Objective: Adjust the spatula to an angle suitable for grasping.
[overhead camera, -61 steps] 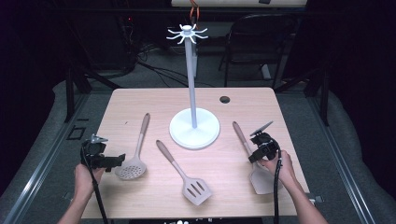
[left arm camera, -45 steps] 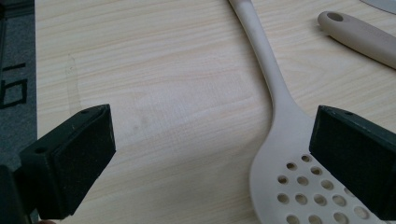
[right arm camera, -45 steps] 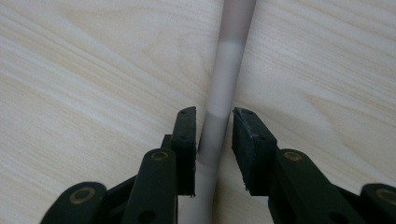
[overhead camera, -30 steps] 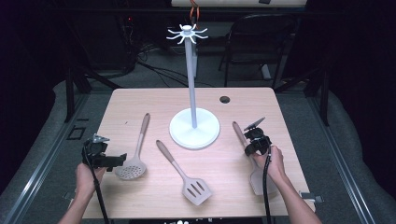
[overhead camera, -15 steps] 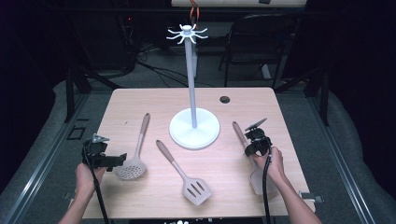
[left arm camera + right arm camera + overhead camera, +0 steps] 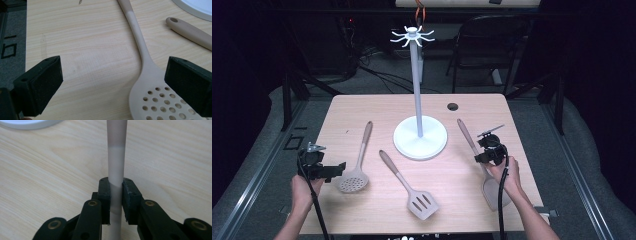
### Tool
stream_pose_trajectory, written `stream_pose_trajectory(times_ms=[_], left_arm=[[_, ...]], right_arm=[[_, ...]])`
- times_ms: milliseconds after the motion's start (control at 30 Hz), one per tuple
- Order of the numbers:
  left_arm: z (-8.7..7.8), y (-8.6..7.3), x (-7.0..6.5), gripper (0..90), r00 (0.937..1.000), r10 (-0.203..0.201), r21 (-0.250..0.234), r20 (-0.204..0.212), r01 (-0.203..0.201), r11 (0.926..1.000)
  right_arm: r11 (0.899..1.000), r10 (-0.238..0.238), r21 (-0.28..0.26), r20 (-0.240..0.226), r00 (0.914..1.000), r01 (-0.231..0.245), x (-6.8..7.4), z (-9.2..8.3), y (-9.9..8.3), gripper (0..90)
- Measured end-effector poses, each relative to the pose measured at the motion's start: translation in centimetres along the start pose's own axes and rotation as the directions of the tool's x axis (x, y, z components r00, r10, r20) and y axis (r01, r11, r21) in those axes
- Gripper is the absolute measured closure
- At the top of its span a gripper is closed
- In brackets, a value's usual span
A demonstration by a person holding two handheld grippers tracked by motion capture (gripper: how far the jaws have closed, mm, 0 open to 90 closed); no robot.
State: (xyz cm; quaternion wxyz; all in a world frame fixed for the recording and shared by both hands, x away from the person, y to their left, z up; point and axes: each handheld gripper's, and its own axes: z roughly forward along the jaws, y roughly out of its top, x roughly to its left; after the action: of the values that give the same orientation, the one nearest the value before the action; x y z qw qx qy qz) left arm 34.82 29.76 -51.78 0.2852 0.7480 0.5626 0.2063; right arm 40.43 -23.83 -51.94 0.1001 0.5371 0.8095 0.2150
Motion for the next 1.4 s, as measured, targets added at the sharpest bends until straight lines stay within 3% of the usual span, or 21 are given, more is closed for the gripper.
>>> stream_pose_trajectory(times_ms=[133, 300, 367, 433, 467, 500, 533, 567, 700, 800, 1100, 1233, 1400], left_arm=[[-0.4, 0.2, -0.6, 3.4, 0.9999, 0.013, -0.005, 0.009, -0.013, 0.9999], [-0.9, 0.3, -1.2, 2.4, 0.9993, 0.024, -0.016, 0.028, -0.023, 0.9996], [-1.2, 0.5, -1.8, 2.4, 0.9988, 0.034, -0.032, 0.036, -0.033, 0.9989], [-1.5, 0.6, -2.2, 2.4, 0.9975, 0.043, -0.042, 0.056, -0.040, 0.9983], [-1.6, 0.7, -2.5, 2.4, 0.9967, 0.052, -0.043, 0.063, -0.049, 0.9978], [-1.7, 0.8, -2.8, 2.4, 0.9961, 0.057, -0.052, 0.067, -0.053, 0.9972], [-1.8, 1.0, -3.2, 2.3, 0.9949, 0.069, -0.057, 0.074, -0.064, 0.9963], [-1.9, 1.1, -3.6, 2.1, 0.9939, 0.074, -0.062, 0.081, -0.069, 0.9956], [-2.2, 1.4, -4.8, 1.9, 0.9886, 0.106, -0.077, 0.107, -0.098, 0.9922], [-2.4, 1.7, -6.1, 1.6, 0.9812, 0.136, -0.094, 0.137, -0.124, 0.9879], [-2.1, 2.8, -8.1, 0.0, 0.9657, 0.152, -0.133, 0.210, -0.126, 0.9831], [-2.0, 3.3, -9.0, 0.0, 0.9574, 0.175, -0.150, 0.229, -0.143, 0.9783], [-1.7, 3.7, -9.5, 0.3, 0.9530, 0.191, -0.146, 0.235, -0.160, 0.9763]], right_arm=[[0.997, -0.041, -0.060, -0.011, 0.9991, 0.041, 0.6, -1.1, -0.1, 78.5], [0.993, -0.085, -0.078, -0.020, 0.9962, 0.083, 1.3, -2.0, -0.2, 78.5], [0.988, -0.113, -0.104, -0.015, 0.9935, 0.111, 2.0, -2.6, -0.2, 78.5], [0.984, -0.152, -0.089, 0.008, 0.9883, 0.152, 2.4, -3.2, -0.2, 78.5], [0.982, -0.147, -0.119, -0.004, 0.9891, 0.146, 2.8, -3.2, -0.3, 78.5], [0.979, -0.174, -0.104, 0.005, 0.9846, 0.174, 2.9, -3.6, -0.2, 78.5], [0.977, -0.168, -0.133, -0.023, 0.9854, 0.164, 3.3, -3.5, -0.3, 78.5], [0.976, -0.174, -0.138, -0.023, 0.9844, 0.170, 3.6, -3.7, -0.3, 78.5], [0.967, -0.207, -0.161, -0.033, 0.9779, 0.199, 4.7, -4.1, -0.3, 78.5], [0.957, -0.240, -0.177, -0.036, 0.9702, 0.230, 5.7, -4.5, -0.1, 78.5], [0.928, -0.321, -0.214, -0.040, 0.9462, 0.306, 8.5, -5.3, 0.6, 78.5], [0.921, -0.341, -0.215, -0.045, 0.9390, 0.324, 9.4, -5.2, 1.0, 78.5], [0.914, -0.358, -0.224, -0.045, 0.9328, 0.339, 10.0, -5.0, 1.3, 78.5]])
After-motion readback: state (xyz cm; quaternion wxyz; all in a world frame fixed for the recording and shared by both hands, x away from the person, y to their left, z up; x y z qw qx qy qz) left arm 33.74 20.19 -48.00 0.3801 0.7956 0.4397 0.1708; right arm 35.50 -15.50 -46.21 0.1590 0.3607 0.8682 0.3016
